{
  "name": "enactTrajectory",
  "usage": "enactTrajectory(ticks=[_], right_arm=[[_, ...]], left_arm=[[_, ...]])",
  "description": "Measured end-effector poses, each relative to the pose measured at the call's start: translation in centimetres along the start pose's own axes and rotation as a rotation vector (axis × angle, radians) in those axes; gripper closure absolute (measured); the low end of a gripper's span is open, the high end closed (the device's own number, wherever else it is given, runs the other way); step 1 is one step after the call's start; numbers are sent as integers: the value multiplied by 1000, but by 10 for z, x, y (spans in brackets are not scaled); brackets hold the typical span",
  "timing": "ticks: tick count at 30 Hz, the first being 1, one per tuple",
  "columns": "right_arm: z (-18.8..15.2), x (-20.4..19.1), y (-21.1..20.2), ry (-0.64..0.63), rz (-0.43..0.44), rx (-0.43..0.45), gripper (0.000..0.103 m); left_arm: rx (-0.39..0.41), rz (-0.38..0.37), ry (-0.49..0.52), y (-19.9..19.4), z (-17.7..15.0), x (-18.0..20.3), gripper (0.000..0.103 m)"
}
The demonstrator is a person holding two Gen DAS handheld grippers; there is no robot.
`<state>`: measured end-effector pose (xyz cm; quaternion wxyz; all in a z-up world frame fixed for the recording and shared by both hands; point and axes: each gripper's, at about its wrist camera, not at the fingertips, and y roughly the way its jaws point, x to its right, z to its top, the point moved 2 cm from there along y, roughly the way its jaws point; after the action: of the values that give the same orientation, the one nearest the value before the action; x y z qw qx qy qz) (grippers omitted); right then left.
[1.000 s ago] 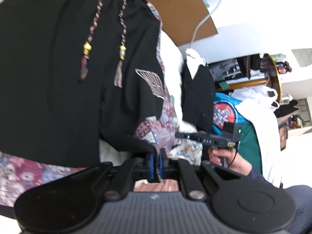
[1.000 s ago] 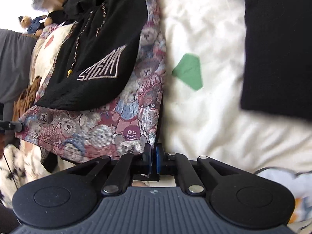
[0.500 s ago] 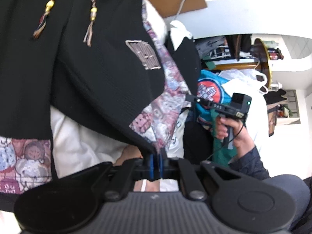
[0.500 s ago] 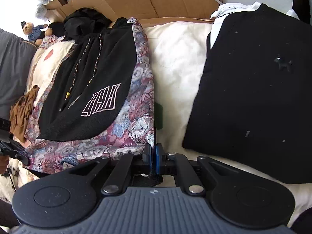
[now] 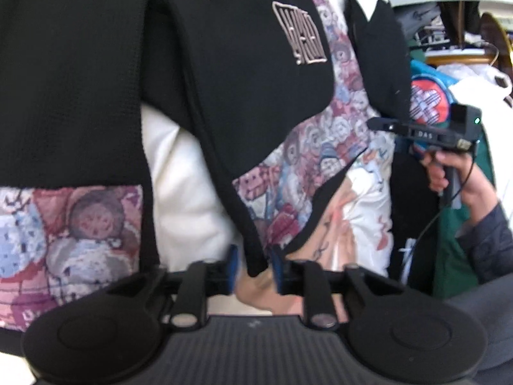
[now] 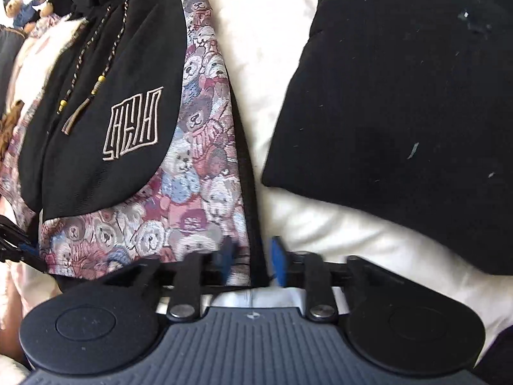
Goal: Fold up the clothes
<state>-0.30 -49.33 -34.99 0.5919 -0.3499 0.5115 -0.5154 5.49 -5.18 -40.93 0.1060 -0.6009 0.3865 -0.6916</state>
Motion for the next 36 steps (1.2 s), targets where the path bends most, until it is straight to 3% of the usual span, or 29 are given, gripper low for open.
enactTrajectory(ticks=[2,3,10,11,12,13,21,25,28,31,33,34,35,36], right_arm=[[2,4,-4,31,18,12,55],[2,5,-3,43,26,16,54],[-5,12,16,127,80,-2,56],[-5,13,15,129,90,6,81],[-6,13,14,130,100,13,97],[-6,13,12,132,110,20,97],[3,12,-17,80,95,51,98],[10,21,-33,96,67,84,98],[11,23,-31,81,50,61,98],[9,18,-18,65,29,29,96],[9,15,-13,55,21,13,89],[9,13,-12,50,9,11,85],[10,13,-12,50,3,8,73],[11,12,-12,51,0,8,58]], left_arm=[[42,-1,-20,-9,1,-4,41],[57,-2,-25,-12,1,-5,40],[83,-14,-76,-1,5,-7,41],[82,-33,-73,2,5,-5,58],[76,-51,-67,3,4,-3,87],[71,-57,-66,5,5,-1,95],[68,-87,-62,-24,1,-7,101],[36,-79,-50,-17,-7,-5,103],[24,-71,-66,-12,-11,-10,103],[54,-83,-94,-19,-8,-15,89],[88,-78,-117,-26,-4,-17,59],[100,-73,-124,-28,-3,-18,50],[110,-74,-131,-28,-1,-17,43],[121,-77,-138,-27,2,-17,43]])
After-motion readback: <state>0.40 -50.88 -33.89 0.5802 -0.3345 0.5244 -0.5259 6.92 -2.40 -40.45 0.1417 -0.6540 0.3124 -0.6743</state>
